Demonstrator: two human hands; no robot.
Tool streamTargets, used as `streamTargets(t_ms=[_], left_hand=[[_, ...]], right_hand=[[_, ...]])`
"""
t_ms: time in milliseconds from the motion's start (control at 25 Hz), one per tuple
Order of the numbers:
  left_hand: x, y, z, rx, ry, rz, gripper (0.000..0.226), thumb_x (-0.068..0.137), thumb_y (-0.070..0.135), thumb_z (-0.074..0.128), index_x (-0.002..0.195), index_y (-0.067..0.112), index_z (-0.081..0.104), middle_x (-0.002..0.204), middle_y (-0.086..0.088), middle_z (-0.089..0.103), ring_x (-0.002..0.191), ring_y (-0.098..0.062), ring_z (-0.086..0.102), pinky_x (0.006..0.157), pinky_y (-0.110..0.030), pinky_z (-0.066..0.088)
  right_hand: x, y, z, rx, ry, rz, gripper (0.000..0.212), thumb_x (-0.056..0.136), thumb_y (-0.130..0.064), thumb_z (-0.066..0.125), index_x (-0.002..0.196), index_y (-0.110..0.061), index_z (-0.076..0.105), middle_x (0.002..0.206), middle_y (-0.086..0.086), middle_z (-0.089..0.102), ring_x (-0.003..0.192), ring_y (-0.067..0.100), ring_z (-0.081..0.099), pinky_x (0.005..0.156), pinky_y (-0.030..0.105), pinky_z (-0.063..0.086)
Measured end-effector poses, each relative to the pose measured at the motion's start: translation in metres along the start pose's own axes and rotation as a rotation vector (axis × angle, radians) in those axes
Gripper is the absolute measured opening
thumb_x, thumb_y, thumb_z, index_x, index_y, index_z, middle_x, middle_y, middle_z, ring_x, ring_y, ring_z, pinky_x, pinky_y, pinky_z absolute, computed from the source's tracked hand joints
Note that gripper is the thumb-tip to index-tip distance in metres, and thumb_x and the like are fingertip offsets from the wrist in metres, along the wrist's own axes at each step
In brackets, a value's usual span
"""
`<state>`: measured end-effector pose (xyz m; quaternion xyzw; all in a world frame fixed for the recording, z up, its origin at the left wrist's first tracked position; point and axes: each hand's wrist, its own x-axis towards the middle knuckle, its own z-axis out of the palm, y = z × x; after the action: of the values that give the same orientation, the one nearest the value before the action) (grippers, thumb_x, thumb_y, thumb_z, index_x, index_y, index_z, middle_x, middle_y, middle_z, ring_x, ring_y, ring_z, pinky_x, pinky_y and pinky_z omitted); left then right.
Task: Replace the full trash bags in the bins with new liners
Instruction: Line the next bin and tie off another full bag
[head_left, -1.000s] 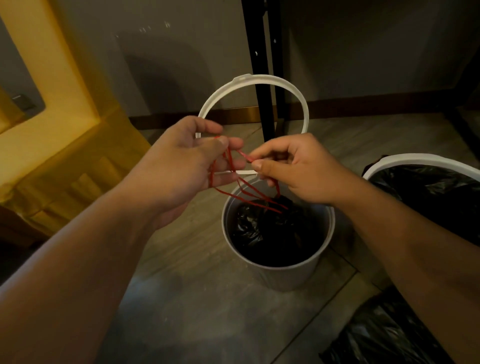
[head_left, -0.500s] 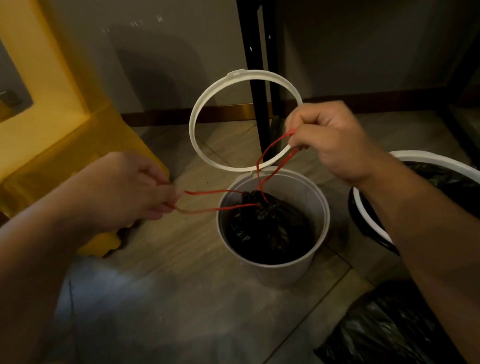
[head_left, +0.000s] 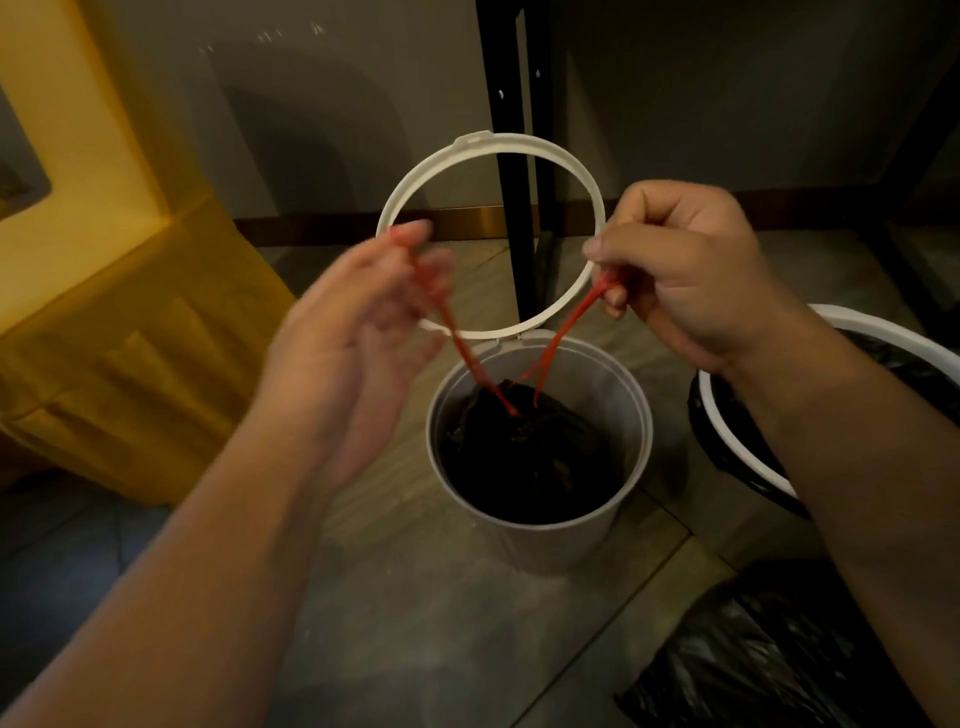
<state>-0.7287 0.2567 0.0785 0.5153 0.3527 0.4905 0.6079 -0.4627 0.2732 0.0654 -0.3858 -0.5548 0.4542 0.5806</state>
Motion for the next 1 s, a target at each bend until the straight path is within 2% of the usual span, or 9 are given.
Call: streamTargets(t_ms=[120, 280, 320, 360, 480, 560, 680, 880, 1000], left_hand=[[0.014, -0.009, 0.033, 0.412, -0.207, -0.007, 0.054, 0.087, 0.016, 0.078, 0.137, 0.031, 0.065, 0.104, -0.007, 0.073, 0.093, -0.023, 0.073, 0.088, -0.044, 0.062], [0.021, -0.015, 0.054, 0.79, -0.458, 0.038, 0.026, 0.099, 0.027, 0.07, 0.124, 0.024, 0.065, 0.105, 0.007, 0.075, 0.102, -0.01, 0.072, 0.091, -0.034, 0.062], [0.021, -0.013, 0.056, 0.777, -0.479, 0.047, 0.012, 0.105, 0.022, 0.061, 0.115, 0.024, 0.066, 0.095, 0.015, 0.075, 0.093, -0.001, 0.072, 0.082, -0.022, 0.059], [0.022, -0.012, 0.056, 0.762, -0.477, 0.025, 0.017, 0.109, 0.018, 0.053, 0.105, 0.027, 0.066, 0.08, 0.023, 0.071, 0.077, 0.006, 0.068, 0.069, -0.011, 0.054], [0.027, -0.012, 0.047, 0.601, -0.351, -0.193, 0.04, 0.112, 0.032, 0.043, 0.086, 0.029, 0.073, 0.061, 0.017, 0.053, 0.051, -0.002, 0.047, 0.049, -0.015, 0.038], [0.029, -0.016, 0.038, 0.434, -0.268, -0.315, 0.039, 0.108, 0.035, 0.044, 0.083, 0.021, 0.07, 0.063, 0.007, 0.042, 0.051, -0.009, 0.033, 0.048, -0.023, 0.027], [0.032, -0.021, 0.031, 0.279, -0.196, -0.372, 0.024, 0.094, 0.035, 0.053, 0.1, 0.013, 0.061, 0.062, 0.004, 0.038, 0.051, -0.011, 0.027, 0.05, -0.028, 0.019], [0.032, -0.027, 0.022, 0.282, -0.144, -0.386, 0.028, 0.112, 0.032, 0.045, 0.105, 0.011, 0.062, 0.065, 0.004, 0.043, 0.054, -0.009, 0.031, 0.05, -0.023, 0.026], [0.03, -0.036, 0.018, 0.291, -0.14, -0.368, 0.026, 0.114, 0.025, 0.043, 0.106, 0.01, 0.063, 0.067, 0.005, 0.044, 0.055, -0.007, 0.034, 0.051, -0.021, 0.03]], right_hand=[[-0.005, -0.012, 0.011, -0.126, -0.144, -0.113, 0.024, 0.088, -0.01, 0.078, 0.072, -0.005, 0.061, 0.066, 0.02, 0.059, 0.055, 0.025, 0.059, 0.054, 0.035, 0.053], [-0.01, -0.028, 0.022, -0.322, -0.286, -0.261, 0.028, 0.087, -0.019, 0.081, 0.08, 0.002, 0.065, 0.078, 0.024, 0.067, 0.068, 0.032, 0.068, 0.062, 0.036, 0.059], [-0.011, -0.03, 0.024, -0.332, -0.302, -0.273, 0.027, 0.087, -0.02, 0.082, 0.082, 0.002, 0.068, 0.08, 0.021, 0.069, 0.069, 0.029, 0.069, 0.062, 0.032, 0.058], [-0.012, -0.03, 0.025, -0.327, -0.31, -0.278, 0.024, 0.088, -0.02, 0.082, 0.088, 0.001, 0.07, 0.083, 0.016, 0.071, 0.072, 0.022, 0.071, 0.064, 0.027, 0.057], [-0.011, -0.017, 0.02, -0.339, -0.274, -0.202, 0.021, 0.095, -0.019, 0.076, 0.112, -0.006, 0.073, 0.101, 0.005, 0.075, 0.094, 0.016, 0.074, 0.078, 0.027, 0.06], [-0.01, -0.003, 0.013, -0.336, -0.275, -0.068, 0.022, 0.096, -0.015, 0.074, 0.116, -0.006, 0.074, 0.105, 0.009, 0.076, 0.098, 0.021, 0.075, 0.083, 0.033, 0.063], [-0.01, 0.016, 0.014, -0.291, -0.266, 0.005, 0.021, 0.09, -0.003, 0.076, 0.111, -0.001, 0.076, 0.098, 0.016, 0.078, 0.093, 0.031, 0.076, 0.082, 0.036, 0.064], [-0.007, 0.036, 0.018, -0.346, -0.141, -0.031, 0.015, 0.088, -0.01, 0.083, 0.103, -0.007, 0.08, 0.093, 0.008, 0.079, 0.09, 0.023, 0.077, 0.085, 0.048, 0.065], [-0.008, 0.044, 0.024, -0.369, -0.132, -0.033, 0.025, 0.087, -0.006, 0.083, 0.111, -0.008, 0.075, 0.094, 0.009, 0.077, 0.09, 0.02, 0.076, 0.086, 0.046, 0.064]])
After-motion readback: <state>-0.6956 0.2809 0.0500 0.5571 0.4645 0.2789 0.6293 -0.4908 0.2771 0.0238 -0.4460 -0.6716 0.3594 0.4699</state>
